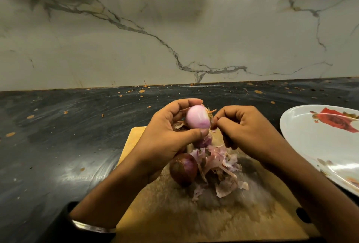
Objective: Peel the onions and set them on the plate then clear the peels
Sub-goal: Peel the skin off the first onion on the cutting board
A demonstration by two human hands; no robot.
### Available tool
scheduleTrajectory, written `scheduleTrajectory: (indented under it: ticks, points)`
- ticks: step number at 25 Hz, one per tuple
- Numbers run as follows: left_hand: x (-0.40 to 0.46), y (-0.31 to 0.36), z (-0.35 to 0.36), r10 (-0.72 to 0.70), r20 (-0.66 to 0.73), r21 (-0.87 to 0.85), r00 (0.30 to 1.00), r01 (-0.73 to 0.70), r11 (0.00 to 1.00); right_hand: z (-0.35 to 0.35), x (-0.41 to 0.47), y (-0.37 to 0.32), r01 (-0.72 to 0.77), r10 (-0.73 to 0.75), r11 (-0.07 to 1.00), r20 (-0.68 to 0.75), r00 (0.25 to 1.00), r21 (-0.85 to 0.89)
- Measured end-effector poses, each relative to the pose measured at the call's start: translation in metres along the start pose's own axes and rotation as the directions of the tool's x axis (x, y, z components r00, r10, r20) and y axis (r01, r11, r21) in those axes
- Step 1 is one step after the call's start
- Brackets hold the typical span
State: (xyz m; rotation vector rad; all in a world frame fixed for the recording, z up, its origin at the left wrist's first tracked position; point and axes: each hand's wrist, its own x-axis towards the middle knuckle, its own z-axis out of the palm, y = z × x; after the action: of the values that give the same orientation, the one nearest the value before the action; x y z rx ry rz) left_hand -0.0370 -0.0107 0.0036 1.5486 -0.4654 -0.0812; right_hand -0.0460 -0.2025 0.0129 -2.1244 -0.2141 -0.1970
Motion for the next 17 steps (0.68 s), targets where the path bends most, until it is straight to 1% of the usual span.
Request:
scheduleTrajectory:
  ticks: [1, 4, 5, 9, 14, 17]
  points:
    - [0.0001, 0.0001, 0.0001, -0.005, 0.001, 0.001, 1.000, 0.005, 1.000, 0.0004, 0.0004, -0.0008, 0.011, -0.010, 0.999, -0.019, 1.000, 0.042]
    - [0.0004, 0.0012, 0.0009, -0.018, -0.011, -0.012, 1.000, 0.018, 1.000, -0.0003, 0.0000, -0.0021, 0.074, -0.054, 0.966, -0.085, 0.995, 0.249]
    - [0.0004, 0.0017, 0.0010, -0.021, -0.014, -0.019, 1.000, 0.020, 1.000, -0.0012, -0.0008, -0.0023, 0.099, -0.075, 0.955, -0.096, 0.993, 0.279]
    - [0.0002, 0.0040, 0.0001, -0.022, -0.007, -0.031, 1.000, 0.022, 0.999, -0.0021, -0.0036, -0.0036, 0.158, -0.141, 0.959, -0.087, 0.986, 0.235]
    - [-0.0016, 0.0058, 0.0008, -0.044, 0.003, -0.025, 0.999, 0.044, 0.999, -0.0071, -0.0001, 0.0011, 0.212, -0.192, 0.967, -0.143, 0.971, 0.143]
    - [-0.0020, 0.0060, 0.0011, -0.053, 0.002, -0.031, 0.999, 0.053, 0.998, -0.0055, 0.0000, 0.0024, 0.281, -0.276, 0.959, -0.156, 0.949, 0.016]
